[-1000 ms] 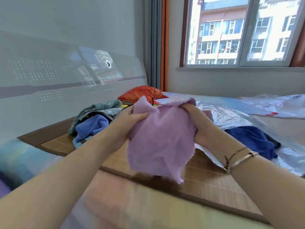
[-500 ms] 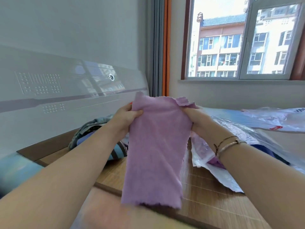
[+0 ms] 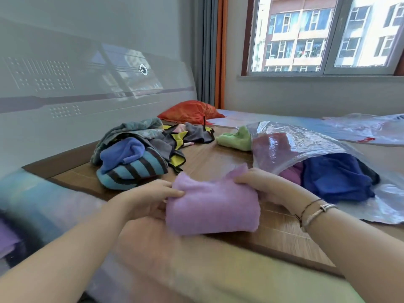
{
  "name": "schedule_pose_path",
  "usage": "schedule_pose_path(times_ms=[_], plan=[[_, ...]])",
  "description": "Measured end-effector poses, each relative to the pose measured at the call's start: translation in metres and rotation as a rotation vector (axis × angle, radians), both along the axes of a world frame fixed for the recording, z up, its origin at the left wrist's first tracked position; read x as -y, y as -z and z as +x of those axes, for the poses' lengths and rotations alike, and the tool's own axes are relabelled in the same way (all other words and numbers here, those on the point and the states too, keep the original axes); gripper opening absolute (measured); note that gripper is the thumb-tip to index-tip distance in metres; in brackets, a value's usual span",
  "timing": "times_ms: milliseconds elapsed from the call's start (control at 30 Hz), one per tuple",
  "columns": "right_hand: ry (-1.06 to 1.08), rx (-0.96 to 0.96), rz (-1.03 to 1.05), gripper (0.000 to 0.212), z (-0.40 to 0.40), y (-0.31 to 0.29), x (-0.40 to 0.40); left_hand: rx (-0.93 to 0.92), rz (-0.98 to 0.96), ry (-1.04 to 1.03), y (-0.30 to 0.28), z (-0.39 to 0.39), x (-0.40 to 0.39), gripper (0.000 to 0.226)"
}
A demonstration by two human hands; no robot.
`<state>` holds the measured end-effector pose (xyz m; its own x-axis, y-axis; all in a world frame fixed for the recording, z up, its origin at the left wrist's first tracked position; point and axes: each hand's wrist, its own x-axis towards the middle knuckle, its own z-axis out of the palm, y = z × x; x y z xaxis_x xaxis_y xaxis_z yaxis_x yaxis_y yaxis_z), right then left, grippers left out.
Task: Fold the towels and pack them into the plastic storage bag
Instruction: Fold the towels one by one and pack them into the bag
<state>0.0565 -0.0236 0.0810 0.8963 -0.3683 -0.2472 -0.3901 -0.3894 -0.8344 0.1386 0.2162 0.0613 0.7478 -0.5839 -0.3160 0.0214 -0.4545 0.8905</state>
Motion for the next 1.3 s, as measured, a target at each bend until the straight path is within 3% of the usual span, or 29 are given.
schedule_pose_path(times_ms=[100,167,233,300,333,400,467,567,633,700,767,833,900,1033,1233,1300], plan=[[-0.138,-0.134,-0.082,0.018,-0.009,0.017,-0.006,-0.068,0.074,0.076,0.020,-0.012,-0.004,0.023],[-0.122,0.029,-0.089,0.010,-0.004,0.022,-0.008,-0.022,-0.037,-0.025,0.024,-0.011,-0.002,0.021],[-0.033,0.276,-0.076,0.017,0.010,0.025,-0.008,0.087,-0.174,-0.190,0.023,-0.002,0.003,0.020],[0.046,0.380,-0.144,0.017,0.028,0.028,-0.005,0.230,-0.182,-0.334,0.024,0.009,0.010,0.019],[0.058,0.340,-0.221,0.018,0.037,0.032,-0.003,0.277,-0.122,-0.378,0.027,0.015,0.014,0.021],[0.040,0.105,-0.408,0.041,0.048,0.043,0.000,0.307,0.120,-0.394,0.034,0.021,0.022,0.031],[0.013,-0.055,-0.555,0.058,0.049,0.053,-0.003,0.277,0.327,-0.395,0.038,0.020,0.028,0.053],[0.047,-0.038,-0.645,0.069,0.038,0.065,-0.009,0.232,0.396,-0.411,0.032,0.013,0.036,0.076],[0.068,-0.096,-0.683,0.079,0.030,0.070,-0.009,0.127,0.331,-0.405,0.029,0.007,0.038,0.080],[0.053,-0.145,-0.607,0.080,0.021,0.071,-0.010,-0.018,0.161,-0.423,0.030,0.000,0.037,0.080],[-0.003,-0.106,-0.365,0.064,0.011,0.070,-0.009,-0.077,0.037,-0.434,0.033,-0.005,0.036,0.084],[-0.019,-0.028,-0.092,0.044,-0.003,0.068,-0.008,-0.063,-0.035,-0.435,0.034,-0.013,0.035,0.092],[-0.011,0.000,-0.063,0.033,-0.027,0.061,-0.005,-0.022,-0.133,-0.410,0.032,-0.024,0.038,0.094],[0.073,0.223,0.152,0.039,-0.079,0.051,0.026,0.057,-0.270,-0.224,0.018,-0.061,0.066,0.092],[0.275,0.583,-0.019,0.023,-0.158,0.034,0.097,0.371,-0.303,0.048,0.016,-0.113,0.161,0.071],[0.352,0.679,-0.077,0.026,-0.174,0.037,0.123,0.663,-0.292,0.077,0.020,-0.120,0.196,0.053]])
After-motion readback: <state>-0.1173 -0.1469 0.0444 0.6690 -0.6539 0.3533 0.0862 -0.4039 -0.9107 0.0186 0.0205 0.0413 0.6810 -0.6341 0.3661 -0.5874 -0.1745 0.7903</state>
